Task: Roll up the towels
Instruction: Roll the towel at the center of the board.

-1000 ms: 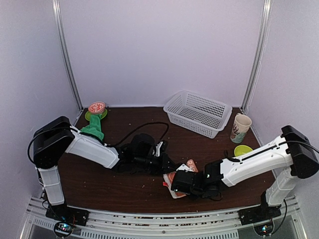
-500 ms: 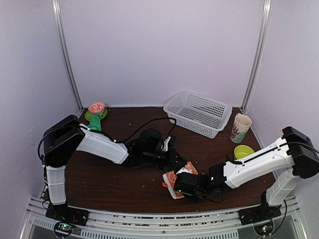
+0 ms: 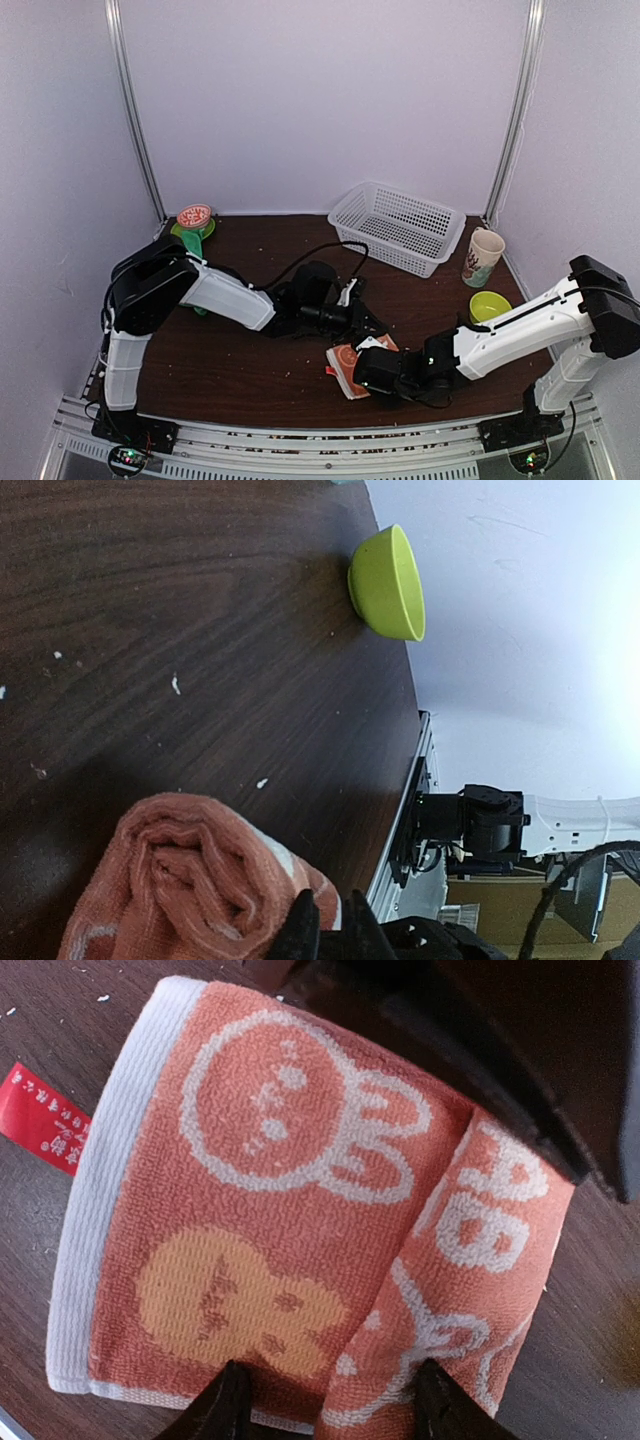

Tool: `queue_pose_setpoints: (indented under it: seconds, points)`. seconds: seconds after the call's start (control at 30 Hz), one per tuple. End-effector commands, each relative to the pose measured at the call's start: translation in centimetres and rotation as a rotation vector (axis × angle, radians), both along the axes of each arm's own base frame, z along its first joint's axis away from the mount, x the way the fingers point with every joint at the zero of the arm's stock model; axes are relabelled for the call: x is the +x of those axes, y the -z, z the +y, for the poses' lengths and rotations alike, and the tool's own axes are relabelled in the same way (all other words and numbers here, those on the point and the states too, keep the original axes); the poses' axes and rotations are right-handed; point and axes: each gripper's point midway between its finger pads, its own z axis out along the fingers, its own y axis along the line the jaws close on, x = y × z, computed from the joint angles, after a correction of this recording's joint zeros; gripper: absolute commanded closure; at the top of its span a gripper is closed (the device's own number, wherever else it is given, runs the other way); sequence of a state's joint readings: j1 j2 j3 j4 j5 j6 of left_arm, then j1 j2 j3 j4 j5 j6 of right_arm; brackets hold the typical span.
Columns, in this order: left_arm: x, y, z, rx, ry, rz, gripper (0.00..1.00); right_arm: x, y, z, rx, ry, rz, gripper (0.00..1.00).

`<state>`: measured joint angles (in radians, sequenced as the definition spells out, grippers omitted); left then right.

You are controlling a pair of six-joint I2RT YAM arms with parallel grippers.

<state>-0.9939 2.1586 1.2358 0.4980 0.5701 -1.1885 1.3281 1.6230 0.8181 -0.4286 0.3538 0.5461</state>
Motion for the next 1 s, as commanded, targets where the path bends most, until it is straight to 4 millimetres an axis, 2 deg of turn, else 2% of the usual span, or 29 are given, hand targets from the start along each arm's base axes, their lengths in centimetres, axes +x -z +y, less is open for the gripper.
queue_pose_setpoints:
  seconds: [0.0,0.2,0.33,0.43,0.6,0.7,0.8,0.87,0.97]
  points:
    - [0.3,-0.5,-0.5,-0.087,0.033,0.027,0.89,-0.5,1.1,-0.6,-0.019,-0.02,0.041,0.43]
    - [1.1,1.7,0.7,-0.05,-0.01,0.087,0.9,-0.3,0.1,-0.4,-0.027,-0.033,0.027,0.42]
    - [1.5,2.8,1.7,-0.013,-0.042,0.096,0.91,-0.2,-2.2,-0.2,0.016,-0.026,0.013,0.35]
    - [1.5,3.5,1.9,0.014,-0.043,0.096,0.91,-0.1,-4.7,0.2,0.092,-0.019,0.011,0.29]
    - [1.5,4.2,2.2,0.04,-0.044,0.073,0.91,1.4,-7.0,-0.8,0.264,0.078,0.053,0.28]
    - [1.4,4.4,2.4,0.046,-0.048,0.073,0.91,2.6,-6.5,-2.4,0.383,0.175,0.097,0.29]
    - [1.4,4.8,2.7,0.06,-0.054,0.071,0.91,3.3,-4.6,-3.7,0.429,0.234,0.144,0.3]
    - [1.2,5.2,2.9,0.083,-0.053,0.063,0.91,3.1,-3.3,-3.9,0.419,0.244,0.182,0.31]
    - [0.8,5.6,3.0,0.118,-0.047,0.047,0.92,3.3,-2.9,-3.5,0.479,0.257,0.206,0.3]
